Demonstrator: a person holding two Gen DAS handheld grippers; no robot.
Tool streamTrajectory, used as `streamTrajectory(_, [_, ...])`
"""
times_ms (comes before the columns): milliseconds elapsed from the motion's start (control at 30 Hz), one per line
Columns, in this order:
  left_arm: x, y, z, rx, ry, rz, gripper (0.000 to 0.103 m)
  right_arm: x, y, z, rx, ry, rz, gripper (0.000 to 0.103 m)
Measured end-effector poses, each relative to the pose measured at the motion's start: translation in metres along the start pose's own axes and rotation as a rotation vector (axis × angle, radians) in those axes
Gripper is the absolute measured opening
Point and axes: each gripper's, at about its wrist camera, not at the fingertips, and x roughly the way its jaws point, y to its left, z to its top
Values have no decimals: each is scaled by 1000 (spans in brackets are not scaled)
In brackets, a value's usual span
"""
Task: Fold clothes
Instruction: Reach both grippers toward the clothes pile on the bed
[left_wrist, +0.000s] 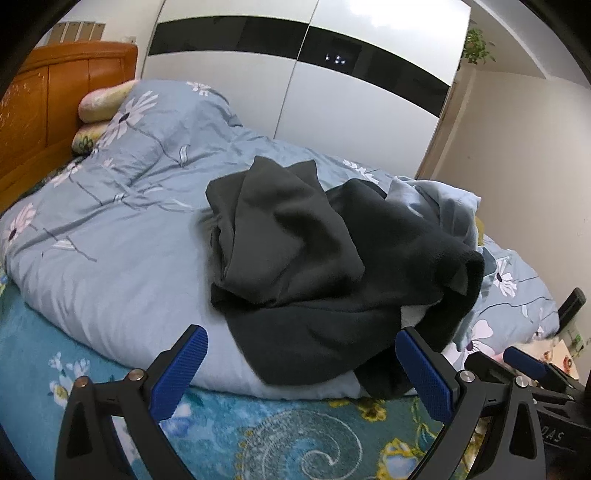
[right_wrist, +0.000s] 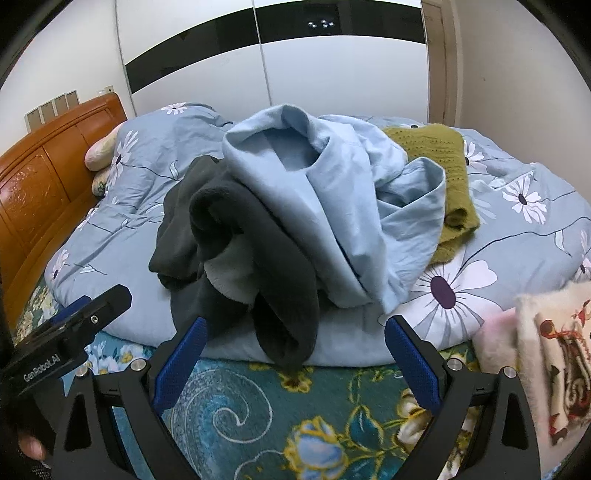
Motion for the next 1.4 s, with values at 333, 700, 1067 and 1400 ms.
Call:
streamTrajectory(333, [39, -1, -1, 83, 6, -37, 103, 19, -5, 1, 96, -36, 36, 97])
streamTrajectory(700, [46, -11, -5, 117, -35, -78, 103, 26, -16, 6, 138, -83, -43, 103])
streamTrajectory(1067, [63, -15, -2, 124, -33, -84, 103, 32, -24, 19, 125, -112, -87, 103])
streamTrajectory(1400, [67, -23, 8, 172, -50, -99, 103, 39, -20, 21, 104, -117, -86, 103])
